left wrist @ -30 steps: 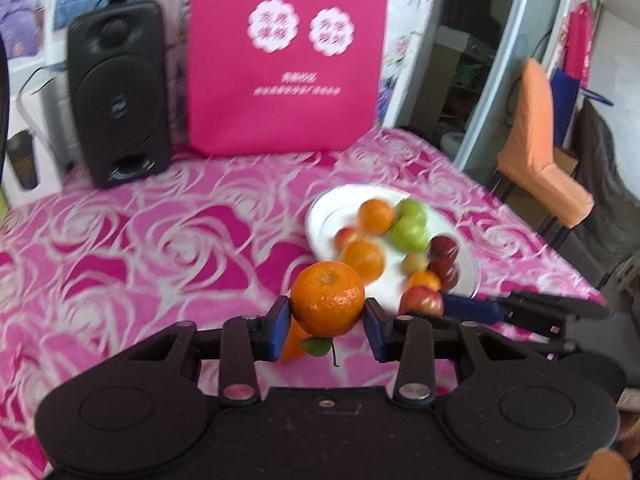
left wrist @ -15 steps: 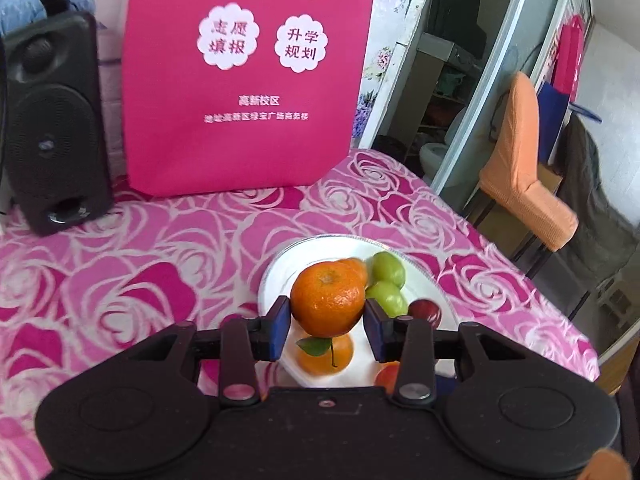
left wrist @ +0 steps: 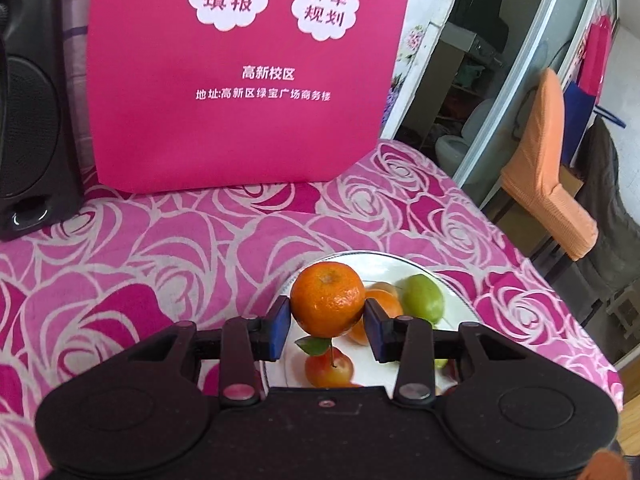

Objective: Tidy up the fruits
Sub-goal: 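Carry the tangerine and red apple over the plate, then open both tools to release the tangerine and red apple onto the plate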

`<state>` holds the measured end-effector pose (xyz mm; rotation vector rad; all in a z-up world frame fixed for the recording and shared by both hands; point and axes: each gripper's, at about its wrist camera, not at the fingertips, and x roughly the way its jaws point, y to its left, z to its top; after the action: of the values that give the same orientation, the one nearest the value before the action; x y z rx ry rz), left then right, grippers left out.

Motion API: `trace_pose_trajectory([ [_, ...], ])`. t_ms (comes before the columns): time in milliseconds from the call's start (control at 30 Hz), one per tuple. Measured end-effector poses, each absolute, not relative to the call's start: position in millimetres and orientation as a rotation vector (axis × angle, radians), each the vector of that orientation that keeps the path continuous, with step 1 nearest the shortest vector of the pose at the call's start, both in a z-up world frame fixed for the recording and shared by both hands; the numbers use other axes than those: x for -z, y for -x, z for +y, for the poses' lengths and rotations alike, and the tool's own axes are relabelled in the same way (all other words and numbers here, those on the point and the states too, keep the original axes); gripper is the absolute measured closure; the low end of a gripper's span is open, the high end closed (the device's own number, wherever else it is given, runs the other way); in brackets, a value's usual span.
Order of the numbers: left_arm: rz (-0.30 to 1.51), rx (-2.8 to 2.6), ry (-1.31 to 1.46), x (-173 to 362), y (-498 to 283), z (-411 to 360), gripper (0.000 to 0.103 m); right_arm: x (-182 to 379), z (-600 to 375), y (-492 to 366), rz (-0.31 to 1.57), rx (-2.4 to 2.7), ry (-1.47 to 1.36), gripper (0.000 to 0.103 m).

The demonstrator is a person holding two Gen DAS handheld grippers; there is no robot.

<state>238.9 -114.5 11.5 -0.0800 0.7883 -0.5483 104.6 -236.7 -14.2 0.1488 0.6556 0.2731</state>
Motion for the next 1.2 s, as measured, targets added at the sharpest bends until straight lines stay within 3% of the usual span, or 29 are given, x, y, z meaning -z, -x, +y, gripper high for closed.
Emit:
trace_pose_trajectory([
  [733, 0.792, 0.575, 0.051, 0.1, -244.6, -121.1, 0.000, 22.6, -235.3, -112.3, 0.682, -0.272, -0.150, 0.044],
  [833, 0.765, 0.568, 0.055, -8.6, -235.9, -117.4, 0.000, 18.8, -235.4, -108.1, 0.665, -0.275, -0.154, 0.035],
  [900, 0.747, 0.559, 0.057, -14.6, -228.2, -114.4, 0.000, 15.5, -234.0, -104.7, 0.648, -0.279, -0.145, 0.018],
  [1000, 0.713, 0.541, 0.049, -23.3, -214.7, -110.7, 0.000, 10.5, -231.4, -99.2, 0.622, -0.281, -0.129, 0.002],
  [1200, 0.672, 0.518, 0.032, -38.8, -186.9, -103.3, 0.000, 2.0, -231.6, -89.3, 0.594, -0.278, -0.126, 0.000],
])
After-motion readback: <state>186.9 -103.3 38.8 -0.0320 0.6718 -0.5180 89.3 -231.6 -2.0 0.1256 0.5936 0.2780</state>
